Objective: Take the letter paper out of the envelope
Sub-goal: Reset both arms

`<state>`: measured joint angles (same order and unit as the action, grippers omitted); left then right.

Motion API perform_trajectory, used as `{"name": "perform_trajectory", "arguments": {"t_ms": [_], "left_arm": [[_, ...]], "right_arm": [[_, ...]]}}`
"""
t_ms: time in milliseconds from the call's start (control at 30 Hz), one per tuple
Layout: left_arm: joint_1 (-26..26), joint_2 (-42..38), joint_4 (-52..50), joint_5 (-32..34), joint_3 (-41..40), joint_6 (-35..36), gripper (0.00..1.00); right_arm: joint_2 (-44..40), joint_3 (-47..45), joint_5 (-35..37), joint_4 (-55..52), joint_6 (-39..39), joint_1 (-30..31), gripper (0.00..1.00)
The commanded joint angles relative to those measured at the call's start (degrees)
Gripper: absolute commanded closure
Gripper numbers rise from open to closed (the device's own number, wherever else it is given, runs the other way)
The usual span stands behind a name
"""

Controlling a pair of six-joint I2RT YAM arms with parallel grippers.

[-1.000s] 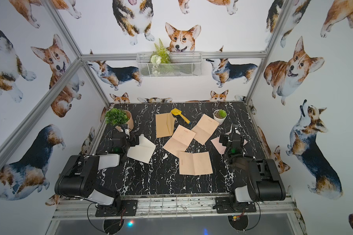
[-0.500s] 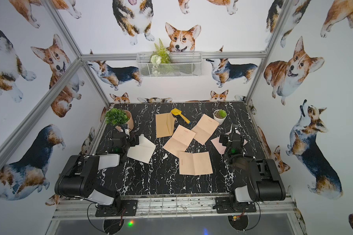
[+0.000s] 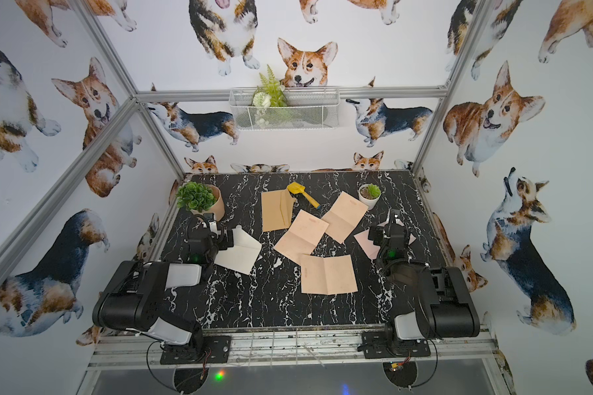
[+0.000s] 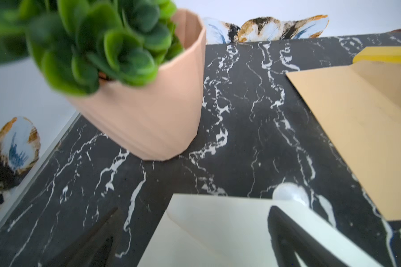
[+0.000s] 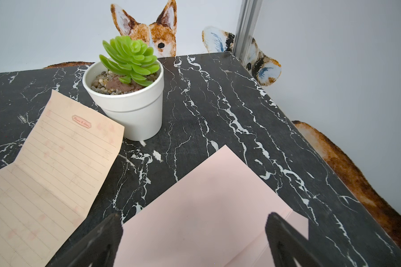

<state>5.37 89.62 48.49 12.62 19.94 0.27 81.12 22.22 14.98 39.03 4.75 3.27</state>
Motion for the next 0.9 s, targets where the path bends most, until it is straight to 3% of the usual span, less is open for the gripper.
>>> {"name": "perform_trajectory", "arguments": {"t_ms": [0, 133, 867], "left_arm": [[0.0, 0.2, 9.3, 5.8, -0.5, -2.1, 0.00], [0.4, 0.5, 5.2, 1.3, 1.9, 0.0, 0.00], [0.4, 0.5, 5.4, 1.1, 1.7, 0.1, 0.00]], "right_arm": [[0.1, 0.4, 0.2, 0.4, 0.6, 0.0, 0.00], [0.0, 0.3, 0.2, 0.4, 0.6, -0.1, 0.00], [0.0, 0.3, 0.2, 0.4, 0.6, -0.1, 0.00]]}}
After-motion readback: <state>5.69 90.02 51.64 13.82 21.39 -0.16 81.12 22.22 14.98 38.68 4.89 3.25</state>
